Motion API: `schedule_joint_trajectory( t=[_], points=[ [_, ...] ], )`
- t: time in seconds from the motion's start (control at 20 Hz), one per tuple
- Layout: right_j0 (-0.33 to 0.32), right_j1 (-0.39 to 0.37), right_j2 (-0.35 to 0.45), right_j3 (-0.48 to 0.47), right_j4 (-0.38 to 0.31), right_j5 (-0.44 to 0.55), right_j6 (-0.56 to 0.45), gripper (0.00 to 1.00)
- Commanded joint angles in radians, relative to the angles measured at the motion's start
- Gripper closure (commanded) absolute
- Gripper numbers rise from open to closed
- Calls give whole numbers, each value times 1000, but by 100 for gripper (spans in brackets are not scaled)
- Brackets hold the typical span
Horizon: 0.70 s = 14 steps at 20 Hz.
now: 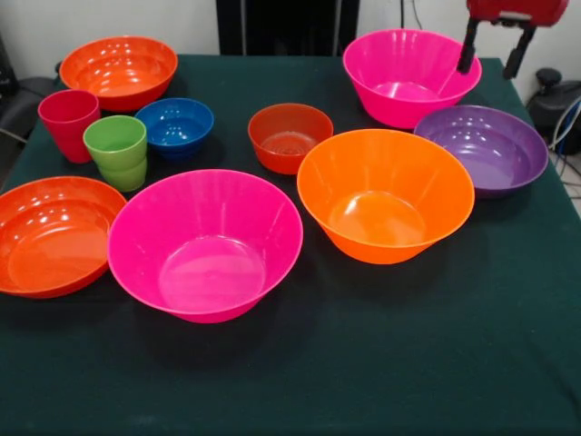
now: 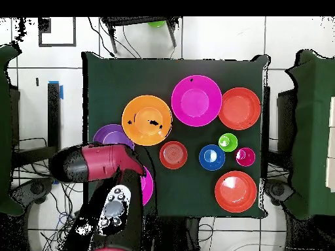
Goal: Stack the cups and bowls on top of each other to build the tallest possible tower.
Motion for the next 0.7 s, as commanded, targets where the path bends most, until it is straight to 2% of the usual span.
schedule_joint_trajectory(
  t=[0.05, 0.4, 0.7],
  points=[
    [34, 167, 4, -170, 10, -65, 174, 0],
    [54, 293, -15, -261, 40, -125, 199, 0],
    [113, 319, -66, -290, 84, -107, 236, 0]
  ],
)
